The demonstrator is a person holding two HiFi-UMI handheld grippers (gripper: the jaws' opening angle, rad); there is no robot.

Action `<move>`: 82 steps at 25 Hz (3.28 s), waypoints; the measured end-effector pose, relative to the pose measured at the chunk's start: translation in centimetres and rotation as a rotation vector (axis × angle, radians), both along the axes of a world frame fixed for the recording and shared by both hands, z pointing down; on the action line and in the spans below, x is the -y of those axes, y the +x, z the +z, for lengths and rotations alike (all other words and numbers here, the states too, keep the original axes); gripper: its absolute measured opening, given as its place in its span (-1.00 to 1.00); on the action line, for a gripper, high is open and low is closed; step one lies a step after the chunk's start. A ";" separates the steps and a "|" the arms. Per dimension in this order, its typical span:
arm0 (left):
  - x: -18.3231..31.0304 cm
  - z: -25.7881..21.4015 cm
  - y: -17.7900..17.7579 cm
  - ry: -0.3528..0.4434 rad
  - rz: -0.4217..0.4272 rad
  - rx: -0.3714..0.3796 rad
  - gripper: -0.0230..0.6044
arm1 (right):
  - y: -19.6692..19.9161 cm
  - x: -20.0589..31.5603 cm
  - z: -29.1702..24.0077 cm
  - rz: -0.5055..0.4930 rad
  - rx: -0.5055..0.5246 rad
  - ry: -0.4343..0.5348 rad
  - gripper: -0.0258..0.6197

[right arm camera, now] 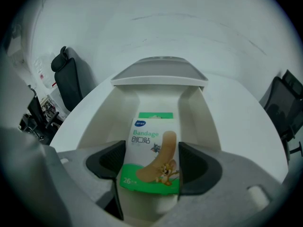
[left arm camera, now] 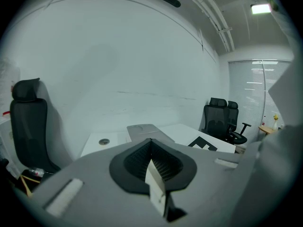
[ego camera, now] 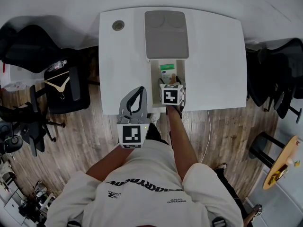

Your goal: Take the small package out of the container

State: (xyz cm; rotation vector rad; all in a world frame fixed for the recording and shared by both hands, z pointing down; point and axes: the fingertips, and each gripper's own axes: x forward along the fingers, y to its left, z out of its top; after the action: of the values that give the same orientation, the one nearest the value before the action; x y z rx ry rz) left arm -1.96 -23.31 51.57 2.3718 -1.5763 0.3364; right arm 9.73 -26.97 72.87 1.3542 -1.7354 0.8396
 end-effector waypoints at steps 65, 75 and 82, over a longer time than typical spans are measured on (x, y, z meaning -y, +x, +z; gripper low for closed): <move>-6.7 -6.6 0.4 0.147 0.029 -0.006 -0.93 | 0.1 -5.8 -12.8 0.068 0.183 0.336 0.15; -7.6 -8.4 -0.1 0.186 0.034 -0.014 -0.93 | -0.3 -7.1 -15.9 0.050 0.196 0.413 0.15; -8.0 -9.0 -0.4 0.200 0.041 -0.022 -0.93 | -0.8 -7.9 -18.2 0.040 0.215 0.472 0.15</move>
State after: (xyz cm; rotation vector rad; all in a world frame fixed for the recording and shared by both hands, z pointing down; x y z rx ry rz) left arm -2.34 -15.35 42.54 2.5501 -1.6212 0.1663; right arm 8.95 -19.09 54.71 1.6538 -2.1759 0.6354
